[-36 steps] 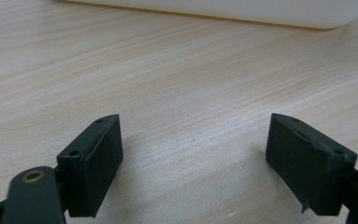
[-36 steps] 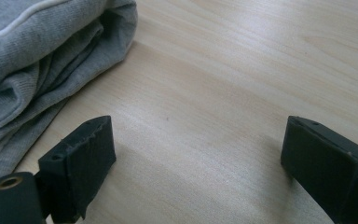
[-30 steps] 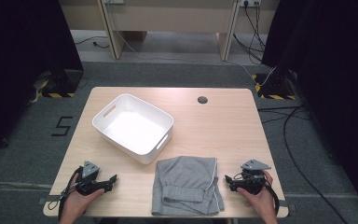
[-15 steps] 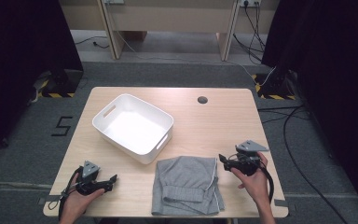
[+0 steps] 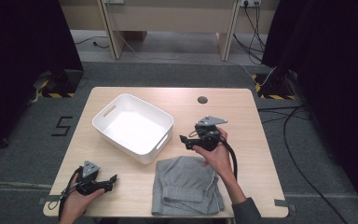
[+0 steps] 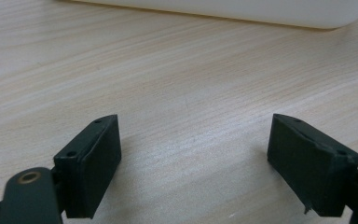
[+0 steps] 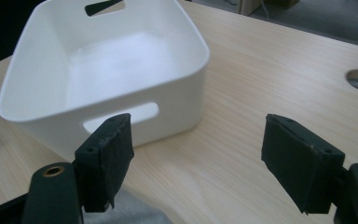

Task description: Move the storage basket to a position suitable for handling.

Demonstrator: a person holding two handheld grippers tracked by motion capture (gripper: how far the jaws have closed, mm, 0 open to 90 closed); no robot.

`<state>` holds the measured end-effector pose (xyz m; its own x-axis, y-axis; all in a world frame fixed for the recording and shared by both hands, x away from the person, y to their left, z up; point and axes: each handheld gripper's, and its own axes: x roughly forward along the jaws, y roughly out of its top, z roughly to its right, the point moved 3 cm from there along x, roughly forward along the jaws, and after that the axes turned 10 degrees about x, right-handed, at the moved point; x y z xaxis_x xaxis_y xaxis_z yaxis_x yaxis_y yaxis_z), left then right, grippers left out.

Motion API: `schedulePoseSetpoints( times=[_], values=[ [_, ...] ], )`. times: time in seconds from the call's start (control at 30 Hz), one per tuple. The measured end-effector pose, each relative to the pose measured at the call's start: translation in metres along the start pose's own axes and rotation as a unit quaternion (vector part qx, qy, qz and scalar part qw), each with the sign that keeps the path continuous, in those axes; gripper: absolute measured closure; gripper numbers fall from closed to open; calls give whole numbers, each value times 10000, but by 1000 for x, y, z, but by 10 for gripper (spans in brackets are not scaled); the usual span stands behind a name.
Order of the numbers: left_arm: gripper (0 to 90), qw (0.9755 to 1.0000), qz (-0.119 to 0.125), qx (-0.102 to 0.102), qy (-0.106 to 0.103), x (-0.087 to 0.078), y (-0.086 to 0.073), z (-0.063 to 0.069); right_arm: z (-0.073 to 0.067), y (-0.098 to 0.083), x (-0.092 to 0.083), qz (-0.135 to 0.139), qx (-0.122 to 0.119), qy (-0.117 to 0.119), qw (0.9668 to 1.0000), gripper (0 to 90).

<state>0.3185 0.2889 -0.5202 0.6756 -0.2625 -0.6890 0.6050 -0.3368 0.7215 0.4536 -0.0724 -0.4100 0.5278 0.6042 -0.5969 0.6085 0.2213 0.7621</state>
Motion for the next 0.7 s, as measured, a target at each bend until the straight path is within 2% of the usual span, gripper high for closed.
schedulePoseSetpoints(
  times=[0.1,0.23,0.27,0.33,0.4,0.43,0.47,0.53,0.57,0.63,0.7],
  values=[
    [168,10000,0,-1,-1,0,0,0,-7,6,10,-36,-56,-13,10000,264],
    [168,10000,1,0,-1,0,0,0,-13,14,24,-87,-29,35,10000,273],
    [168,10000,-2,2,-1,0,0,0,-16,17,30,-125,38,46,9999,278],
    [168,10000,-3,3,-1,0,0,0,-17,18,32,-108,23,68,9999,283],
    [168,10000,1,-3,-1,0,0,0,-23,20,44,-205,20,30,9998,284],
    [168,10000,-5,5,0,0,0,0,-23,20,44,-205,20,30,9998,284],
    [168,10000,-3,4,-1,0,0,0,-25,21,52,-271,-23,15,9996,289],
    [168,10000,-3,4,0,0,0,0,-26,21,56,-280,-19,1,9996,288],
    [168,10000,4,4,3,0,0,0,-30,21,65,-400,21,-27,9992,282],
    [168,10000,3,4,4,0,0,0,-33,21,73,-477,6,-37,9989,285],
    [168,10000,3,4,3,0,0,0,-36,20,80,-581,-30,-196,9981,252]
  ],
)
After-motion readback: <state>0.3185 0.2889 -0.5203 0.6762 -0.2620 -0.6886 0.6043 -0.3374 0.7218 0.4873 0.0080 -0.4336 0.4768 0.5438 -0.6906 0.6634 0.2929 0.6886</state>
